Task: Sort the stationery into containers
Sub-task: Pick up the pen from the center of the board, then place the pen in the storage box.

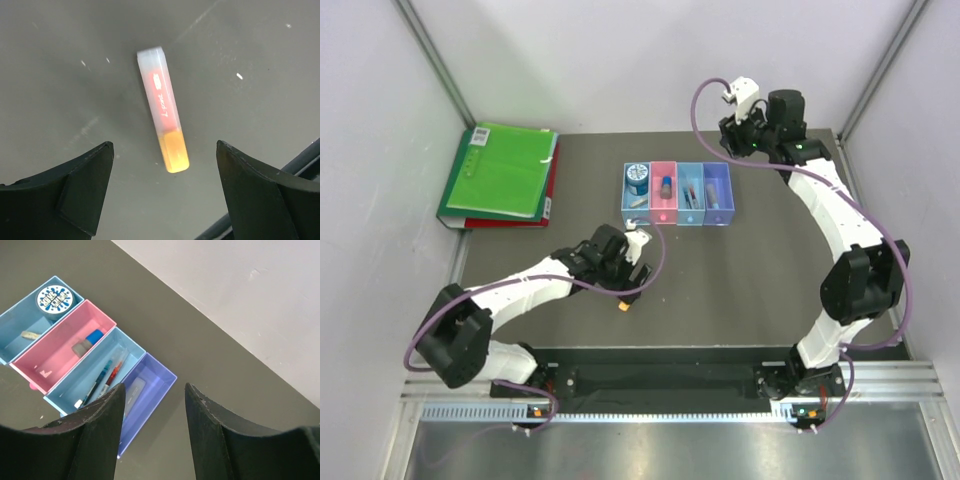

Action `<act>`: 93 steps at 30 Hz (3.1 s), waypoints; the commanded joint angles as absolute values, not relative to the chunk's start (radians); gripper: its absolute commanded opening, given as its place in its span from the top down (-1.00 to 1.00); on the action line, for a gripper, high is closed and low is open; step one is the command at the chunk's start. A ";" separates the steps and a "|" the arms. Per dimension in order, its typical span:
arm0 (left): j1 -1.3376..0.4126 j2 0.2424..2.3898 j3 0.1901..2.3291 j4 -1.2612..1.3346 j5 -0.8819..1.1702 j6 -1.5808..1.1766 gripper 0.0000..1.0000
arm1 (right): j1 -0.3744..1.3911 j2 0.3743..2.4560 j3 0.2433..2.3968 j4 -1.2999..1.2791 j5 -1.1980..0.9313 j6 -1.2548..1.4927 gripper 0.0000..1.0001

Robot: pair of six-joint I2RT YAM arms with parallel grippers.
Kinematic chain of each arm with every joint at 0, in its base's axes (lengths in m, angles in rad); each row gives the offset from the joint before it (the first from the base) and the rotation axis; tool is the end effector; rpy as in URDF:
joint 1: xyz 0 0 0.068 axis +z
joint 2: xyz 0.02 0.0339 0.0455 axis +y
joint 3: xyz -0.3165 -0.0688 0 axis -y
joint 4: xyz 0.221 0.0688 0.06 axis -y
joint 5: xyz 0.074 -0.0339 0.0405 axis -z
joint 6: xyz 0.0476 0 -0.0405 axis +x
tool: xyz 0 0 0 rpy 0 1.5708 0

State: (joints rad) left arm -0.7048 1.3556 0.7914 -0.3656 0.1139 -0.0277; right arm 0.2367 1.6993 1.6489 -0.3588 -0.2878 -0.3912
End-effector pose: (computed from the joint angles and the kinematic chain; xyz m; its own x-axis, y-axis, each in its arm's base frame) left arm 0.1822 -0.1621 0.2580 -0.6296 0.4993 -0.5952 0.6783 0.7269 -0.1076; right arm 0.3799 0.1055 0.4286 -0.1753 -0.4184 -0.8912 -0.5894 0.7697 -0.2454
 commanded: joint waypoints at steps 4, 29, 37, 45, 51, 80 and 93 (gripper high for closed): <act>-0.718 1.440 0.709 -0.287 0.095 -0.212 -0.74 | 0.255 1.608 1.625 -0.265 -0.278 -0.383 -0.03; -0.799 1.701 0.833 -0.386 -0.024 -0.242 -0.12 | 0.238 1.548 1.620 -0.285 -0.308 -0.267 -0.04; -0.801 1.853 0.925 -0.452 -0.037 -0.238 0.02 | 0.229 1.519 1.635 -0.296 -0.310 -0.236 -0.04; -0.810 1.921 0.985 -0.506 -0.057 -0.225 0.35 | 0.207 1.502 1.641 -0.290 -0.311 -0.224 -0.08; -0.810 1.905 0.999 -0.545 -0.081 -0.193 0.32 | 0.192 1.497 1.634 -0.285 -0.316 -0.213 -0.08; -0.810 1.816 1.385 -0.664 -0.229 -0.052 1.00 | 0.161 1.448 1.450 -0.229 -0.264 -0.189 -0.08; -0.807 1.879 1.759 -0.637 -0.183 -0.061 1.00 | 0.075 1.445 1.457 -0.239 -0.244 -0.181 -0.08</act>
